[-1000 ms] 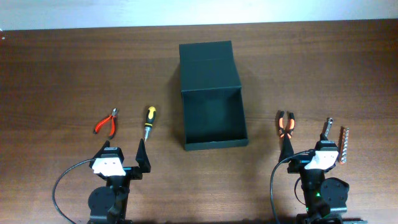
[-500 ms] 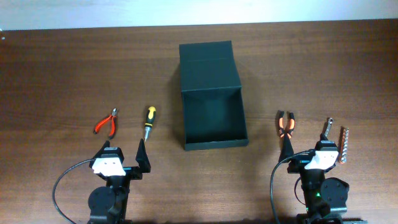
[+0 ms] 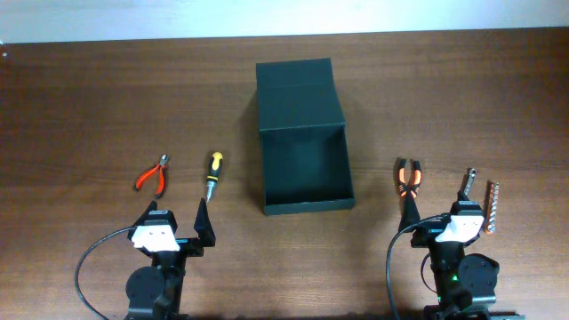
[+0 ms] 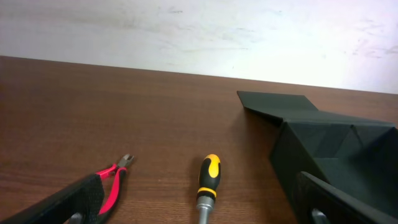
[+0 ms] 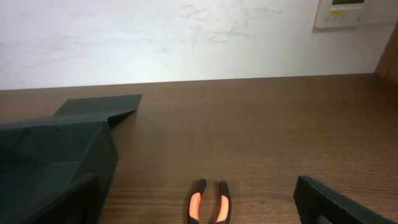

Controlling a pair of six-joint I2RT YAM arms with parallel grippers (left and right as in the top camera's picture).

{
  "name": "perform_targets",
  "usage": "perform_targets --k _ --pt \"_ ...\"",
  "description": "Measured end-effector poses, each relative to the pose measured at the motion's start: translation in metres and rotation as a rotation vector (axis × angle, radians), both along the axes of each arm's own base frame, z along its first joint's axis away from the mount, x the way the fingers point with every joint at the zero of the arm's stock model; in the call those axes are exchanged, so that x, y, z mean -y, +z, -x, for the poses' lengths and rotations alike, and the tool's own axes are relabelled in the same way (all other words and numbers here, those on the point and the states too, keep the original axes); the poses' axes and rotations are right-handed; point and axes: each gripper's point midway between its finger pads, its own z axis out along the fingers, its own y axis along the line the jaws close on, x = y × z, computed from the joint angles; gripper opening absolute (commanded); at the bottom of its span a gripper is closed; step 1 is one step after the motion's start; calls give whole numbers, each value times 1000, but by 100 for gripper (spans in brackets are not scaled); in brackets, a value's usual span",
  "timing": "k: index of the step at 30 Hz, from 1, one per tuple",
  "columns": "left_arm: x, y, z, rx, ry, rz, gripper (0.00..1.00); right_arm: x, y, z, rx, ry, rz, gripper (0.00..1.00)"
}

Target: Pack container

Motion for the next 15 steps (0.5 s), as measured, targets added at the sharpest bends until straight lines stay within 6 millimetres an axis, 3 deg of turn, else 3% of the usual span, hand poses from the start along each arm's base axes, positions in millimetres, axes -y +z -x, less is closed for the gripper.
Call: perform_targets --k 15 --pt "0 0 0 0 0 0 99 1 0 0 2 -8 1 99"
